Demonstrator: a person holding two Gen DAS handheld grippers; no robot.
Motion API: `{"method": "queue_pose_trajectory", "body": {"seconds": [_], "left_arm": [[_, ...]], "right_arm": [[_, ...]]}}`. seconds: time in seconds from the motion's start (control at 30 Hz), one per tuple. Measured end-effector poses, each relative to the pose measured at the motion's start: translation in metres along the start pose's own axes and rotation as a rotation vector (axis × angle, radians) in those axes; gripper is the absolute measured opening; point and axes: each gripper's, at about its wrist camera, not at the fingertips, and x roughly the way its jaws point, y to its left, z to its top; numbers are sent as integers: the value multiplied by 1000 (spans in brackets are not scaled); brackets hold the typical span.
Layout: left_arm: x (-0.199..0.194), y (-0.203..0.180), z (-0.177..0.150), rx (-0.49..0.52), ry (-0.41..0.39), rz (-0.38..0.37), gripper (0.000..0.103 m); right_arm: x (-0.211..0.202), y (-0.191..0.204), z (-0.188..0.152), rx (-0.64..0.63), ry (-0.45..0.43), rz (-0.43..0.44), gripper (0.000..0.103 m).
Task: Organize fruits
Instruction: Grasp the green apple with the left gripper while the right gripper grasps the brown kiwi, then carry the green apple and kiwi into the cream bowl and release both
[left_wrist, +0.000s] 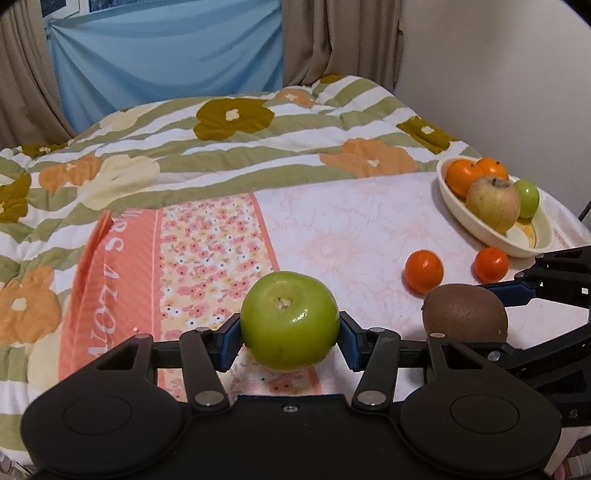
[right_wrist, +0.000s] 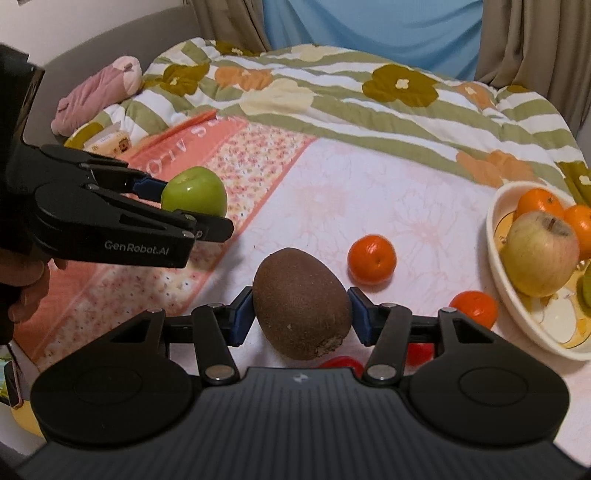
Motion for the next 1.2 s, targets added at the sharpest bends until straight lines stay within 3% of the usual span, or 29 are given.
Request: {"method": "queue_pose_trajectory", "body": {"seconds": [0.27,0.63,0.9,1.2], "left_arm": [[-32,-26,14,-15,-50,15,57],[-50,-97,43,-4,-105,-7,57],[-30,-159,59,16,-103,-41,57],[17,-226,69,60,-53,-83,57]], "right_arm": [[-46,-25,6,44,-43,-3,69],[-103,-101,-4,68,-92,-77,69],[-122,-165,-14,78,-108,-111,68],[-115,-228,-24,87,-85,-99,68]]}}
